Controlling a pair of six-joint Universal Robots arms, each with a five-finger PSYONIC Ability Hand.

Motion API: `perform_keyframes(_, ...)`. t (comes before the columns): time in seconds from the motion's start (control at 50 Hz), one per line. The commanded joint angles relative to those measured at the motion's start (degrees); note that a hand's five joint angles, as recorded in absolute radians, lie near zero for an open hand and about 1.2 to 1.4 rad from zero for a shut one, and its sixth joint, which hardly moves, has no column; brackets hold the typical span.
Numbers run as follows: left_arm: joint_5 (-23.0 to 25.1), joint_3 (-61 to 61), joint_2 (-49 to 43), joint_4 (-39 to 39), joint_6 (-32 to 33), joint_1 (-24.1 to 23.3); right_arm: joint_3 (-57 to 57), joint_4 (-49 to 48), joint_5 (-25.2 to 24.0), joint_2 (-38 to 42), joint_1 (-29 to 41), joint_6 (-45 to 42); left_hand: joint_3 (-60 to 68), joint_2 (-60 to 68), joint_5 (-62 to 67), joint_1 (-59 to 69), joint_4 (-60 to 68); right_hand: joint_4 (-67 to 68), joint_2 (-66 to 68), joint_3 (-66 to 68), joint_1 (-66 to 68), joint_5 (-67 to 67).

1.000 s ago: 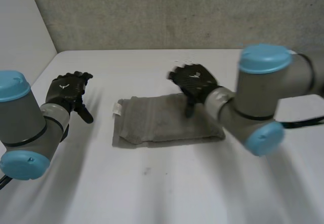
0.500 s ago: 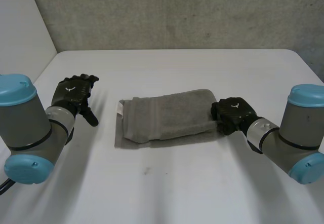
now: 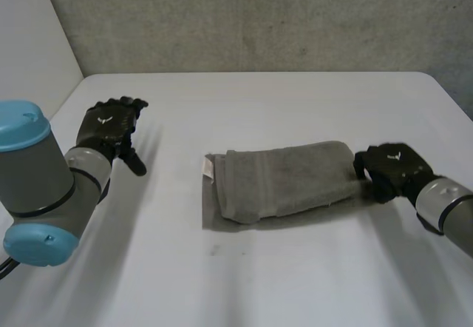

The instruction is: Fold the towel.

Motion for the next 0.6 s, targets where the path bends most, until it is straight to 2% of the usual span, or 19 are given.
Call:
perform_keyframes(0.02, -0.05, 3.96, 0.67, -0.44, -0.17, -2.56, -11.97, 0.31, -1.05, 0.77, 11.51, 2.44, 0.50, 0.58, -1.48, 0.10, 0.44, 3.24, 3.96, 3.64, 6.00, 3.83)
perform_keyframes(0.04, -0.05, 3.97, 0.67, -0.44, -0.17, -2.57, -12.00, 0.31, -1.05, 0.78, 11.54, 2.46, 0.50, 0.58, -1.48, 0.10, 0.44, 3.24, 3.96, 3.64, 6.00, 3.83)
perform_keyframes(0.08, -0.13, 5.28, 0.67, -0.44, -0.26, -3.62, -19.25, 0.48, -0.52, 6.47, 18.53, 4.03, 0.50, 0.58, -1.48, 0.10, 0.44, 3.24, 3.96, 3.64, 6.00, 3.83)
perform_keyframes(0.1, -0.13, 5.29, 0.67, -0.44, -0.26, -3.62, -19.29, 0.48, -0.52, 6.50, 18.57, 4.04, 0.50, 0.58, -1.48, 0.10, 0.44, 3.24, 3.96, 3.64, 6.00, 3.83)
perform_keyframes(0.12, -0.22, 5.90, 0.67, -0.44, -0.35, -4.15, -23.47, 0.92, -0.26, 9.45, 23.18, 4.30, 0.50, 0.58, -1.48, 0.10, 0.44, 3.24, 3.96, 3.64, 6.00, 3.83)
perform_keyframes(0.14, -0.22, 5.90, 0.67, -0.44, -0.35, -4.15, -23.51, 0.92, -0.26, 9.48, 23.23, 4.30, 0.50, 0.58, -1.48, 0.10, 0.44, 3.24, 3.96, 3.64, 6.00, 3.83)
perform_keyframes(0.18, -0.40, 6.87, 0.67, -0.79, -0.35, -4.76, -30.86, 3.37, 0.35, 15.69, 31.02, 4.21, 0.50, 0.58, -1.48, 0.10, 0.44, 3.24, 3.96, 3.64, 6.00, 3.83)
perform_keyframes(0.2, -0.40, 6.87, 0.67, -0.79, -0.35, -4.77, -30.89, 3.38, 0.36, 15.72, 31.05, 4.21, 0.50, 0.58, -1.48, 0.10, 0.44, 3.24, 3.96, 3.64, 6.00, 3.83)
perform_keyframes(0.24, -0.49, 7.13, 0.67, -0.97, -0.52, -4.94, -36.67, 7.23, 1.14, 22.90, 35.08, 4.04, 0.50, 0.58, -1.48, 0.10, 0.44, 3.24, 3.96, 3.64, 6.00, 3.83)
perform_keyframes(0.34, -0.49, 7.22, 0.58, -1.06, -1.14, -5.12, -41.87, 13.39, 2.64, 29.77, 39.13, 3.25, 0.50, 0.58, -1.48, 0.10, 0.44, 3.24, 3.96, 3.64, 6.00, 3.83)
perform_keyframes(0.42, -0.49, 7.31, 0.40, -1.14, -1.14, -5.47, -42.76, 15.16, 4.93, 29.44, 39.31, 3.51, 0.50, 0.58, -1.48, 0.10, 0.44, 0.10, 0.83, 0.50, 2.87, 0.69)
perform_keyframes(0.46, -0.49, 7.57, 0.14, -1.06, -1.14, -5.47, -41.71, 14.38, 8.42, 25.68, 38.18, 5.00, 0.50, 0.58, -1.48, 0.10, 0.44, -66.76, -66.04, -66.36, -64.00, -66.17)
perform_keyframes(0.52, -0.40, 8.01, -0.12, -1.06, -1.23, -5.56, -40.56, 13.58, 9.85, 23.11, 37.20, 6.67, 0.50, 0.58, -1.48, 0.10, 0.44, -66.76, -66.04, -66.36, -64.00, -66.17)
perform_keyframes(0.6, -0.40, 9.68, -1.52, -1.14, -1.75, -6.43, -34.26, 10.78, 10.99, 16.54, 31.34, 14.38, 0.88, 0.96, -1.10, 0.48, 0.82, -66.76, -66.04, -66.36, -64.00, -66.17)
